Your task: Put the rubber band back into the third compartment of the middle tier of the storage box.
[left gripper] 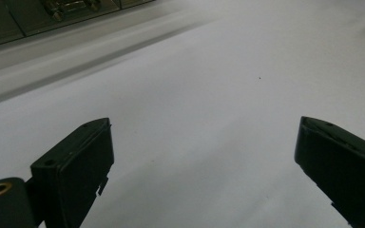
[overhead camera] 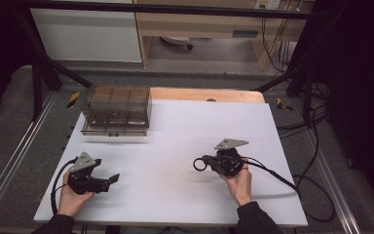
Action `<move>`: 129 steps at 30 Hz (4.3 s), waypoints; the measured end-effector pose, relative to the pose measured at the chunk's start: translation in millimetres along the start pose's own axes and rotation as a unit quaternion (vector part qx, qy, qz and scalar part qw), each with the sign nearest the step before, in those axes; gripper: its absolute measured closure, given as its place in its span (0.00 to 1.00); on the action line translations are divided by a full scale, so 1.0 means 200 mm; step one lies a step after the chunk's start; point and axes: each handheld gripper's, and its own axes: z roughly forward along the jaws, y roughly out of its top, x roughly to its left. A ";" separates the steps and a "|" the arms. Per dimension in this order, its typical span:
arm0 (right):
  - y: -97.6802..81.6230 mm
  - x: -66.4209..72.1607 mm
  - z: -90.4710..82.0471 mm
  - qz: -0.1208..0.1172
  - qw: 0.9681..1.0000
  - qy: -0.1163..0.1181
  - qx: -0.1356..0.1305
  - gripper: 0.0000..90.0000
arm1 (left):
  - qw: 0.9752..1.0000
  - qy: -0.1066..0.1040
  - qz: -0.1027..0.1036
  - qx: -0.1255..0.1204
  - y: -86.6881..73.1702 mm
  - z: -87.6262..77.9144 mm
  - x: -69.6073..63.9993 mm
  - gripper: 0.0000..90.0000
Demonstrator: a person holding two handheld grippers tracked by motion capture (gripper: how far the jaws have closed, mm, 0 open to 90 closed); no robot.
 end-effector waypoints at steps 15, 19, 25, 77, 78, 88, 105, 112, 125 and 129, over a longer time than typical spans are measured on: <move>0.15 0.08 0.12 -0.011 1.000 0.001 -0.013 0.97 | 1.000 0.000 -0.002 -0.002 0.00 0.00 0.00 0.06; 0.19 0.10 0.14 -0.012 1.000 0.002 -0.018 0.97 | 1.000 0.000 -0.001 -0.001 0.00 0.00 0.00 0.06; 0.25 0.14 0.19 -0.020 1.000 0.001 -0.020 0.97 | 1.000 -0.001 -0.002 0.000 0.00 0.00 0.00 0.06; 0.57 0.28 0.56 -0.024 0.999 0.008 -0.045 0.98 | 1.000 -0.005 -0.001 0.002 0.00 0.00 0.00 0.06; 0.58 0.28 0.57 -0.021 0.999 0.007 -0.046 0.98 | 1.000 -0.006 -0.001 0.003 0.00 0.00 0.00 0.06; 0.64 0.28 0.61 -0.014 0.998 0.002 -0.055 0.98 | 1.000 -0.006 -0.002 0.002 -0.01 0.00 0.00 0.06; 0.69 0.29 0.74 -0.004 0.998 0.010 -0.061 0.98 | 1.000 -0.008 -0.004 0.003 -0.01 0.00 0.00 0.06; 0.72 0.30 0.79 -0.011 0.998 0.007 -0.058 0.98 | 1.000 -0.008 -0.003 0.002 -0.01 0.00 0.00 0.06; 0.77 0.33 0.89 -0.021 0.998 -0.003 -0.051 0.98 | 1.000 -0.009 -0.001 0.003 -0.01 0.00 0.01 0.06; 0.78 0.33 0.91 -0.018 0.999 -0.006 -0.051 0.98 | 1.000 -0.009 -0.001 0.002 -0.01 0.00 0.01 0.06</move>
